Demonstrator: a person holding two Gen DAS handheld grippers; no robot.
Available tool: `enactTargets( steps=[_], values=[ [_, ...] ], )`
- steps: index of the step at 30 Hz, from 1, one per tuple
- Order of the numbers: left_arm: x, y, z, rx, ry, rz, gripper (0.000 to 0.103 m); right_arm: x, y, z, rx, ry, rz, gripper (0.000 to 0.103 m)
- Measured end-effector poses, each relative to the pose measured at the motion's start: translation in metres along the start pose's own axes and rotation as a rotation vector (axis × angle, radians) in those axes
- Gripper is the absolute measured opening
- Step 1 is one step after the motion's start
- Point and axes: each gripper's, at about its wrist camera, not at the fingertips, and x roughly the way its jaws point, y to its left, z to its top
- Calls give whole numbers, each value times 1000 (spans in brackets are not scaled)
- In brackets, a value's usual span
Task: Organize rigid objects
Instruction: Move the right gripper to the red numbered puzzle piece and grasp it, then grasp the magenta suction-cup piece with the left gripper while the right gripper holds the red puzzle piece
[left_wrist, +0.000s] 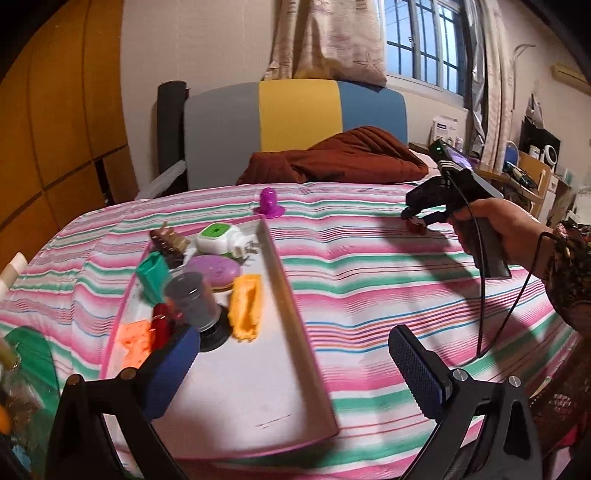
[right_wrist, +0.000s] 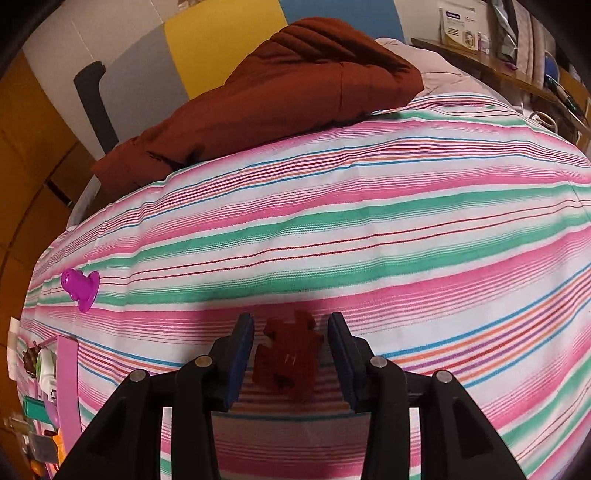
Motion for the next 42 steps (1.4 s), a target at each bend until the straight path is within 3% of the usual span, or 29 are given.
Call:
enactTargets(
  steps=[13, 22, 28, 31, 37, 42],
  values=[
    [19, -24, 20, 16, 38, -40, 103, -1, 5, -4, -73, 46, -48, 37],
    [56, -20, 71, -35, 63, -50, 103, -7, -12, -3, -5, 92, -44, 37],
    [108, -4, 124, -127, 113, 14, 103, -8, -11, -4, -16, 95, -52, 37],
    [141, 7, 148, -148, 137, 86, 103, -8, -14, -4, -11, 95, -42, 37],
    [211, 15, 178, -12, 193, 254, 103, -9, -21, -2, 32, 101, -6, 37],
    [257, 27, 181, 14, 290, 307, 103, -11, -32, 0, 87, 115, 45, 37]
  ],
)
